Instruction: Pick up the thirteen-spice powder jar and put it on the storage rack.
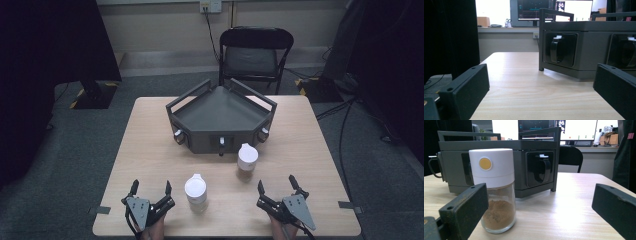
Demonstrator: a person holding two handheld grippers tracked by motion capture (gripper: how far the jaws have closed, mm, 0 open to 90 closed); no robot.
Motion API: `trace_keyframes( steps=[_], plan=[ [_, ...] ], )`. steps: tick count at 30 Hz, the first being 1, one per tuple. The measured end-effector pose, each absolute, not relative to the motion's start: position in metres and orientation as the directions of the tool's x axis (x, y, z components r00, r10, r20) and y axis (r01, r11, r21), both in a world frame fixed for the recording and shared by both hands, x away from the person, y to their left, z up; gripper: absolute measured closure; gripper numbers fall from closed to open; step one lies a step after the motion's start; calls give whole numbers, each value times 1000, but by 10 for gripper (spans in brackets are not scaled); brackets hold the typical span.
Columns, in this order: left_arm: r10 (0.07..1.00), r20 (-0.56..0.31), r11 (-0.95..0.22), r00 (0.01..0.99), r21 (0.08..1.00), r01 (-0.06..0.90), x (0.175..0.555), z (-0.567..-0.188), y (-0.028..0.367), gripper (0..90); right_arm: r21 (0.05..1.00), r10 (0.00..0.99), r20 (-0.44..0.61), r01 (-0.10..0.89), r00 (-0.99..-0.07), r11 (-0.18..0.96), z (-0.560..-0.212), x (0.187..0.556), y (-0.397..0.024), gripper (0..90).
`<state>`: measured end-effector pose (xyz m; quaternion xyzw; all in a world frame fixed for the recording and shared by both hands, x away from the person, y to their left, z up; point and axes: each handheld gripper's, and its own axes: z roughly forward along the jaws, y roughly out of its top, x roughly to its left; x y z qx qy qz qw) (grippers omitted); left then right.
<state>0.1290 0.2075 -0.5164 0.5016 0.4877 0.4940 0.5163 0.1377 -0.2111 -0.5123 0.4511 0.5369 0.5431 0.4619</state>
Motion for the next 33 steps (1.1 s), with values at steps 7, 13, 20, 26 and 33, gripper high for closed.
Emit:
trace_keyframes(
  steps=[7,13,20,26,33],
  plan=[
    [1000,-7,8,30,1000,-21,129,-516,206,0,1000,986,-12,-22,-165,8,-513,137,-210,0],
    [1000,-7,7,28,1000,-21,129,-516,206,0,1000,987,-12,-25,-160,8,-514,137,-210,0],
    [999,-12,13,30,1000,-24,129,-517,207,0,1000,988,-11,-25,-156,7,-514,137,-209,0],
    [999,-19,19,39,1000,-7,130,-514,208,0,1000,988,-11,-26,-155,7,-514,137,-209,0],
    [998,-33,33,56,999,-1,128,-507,210,0,1000,988,-11,-23,-152,8,-513,137,-208,0]
  ],
)
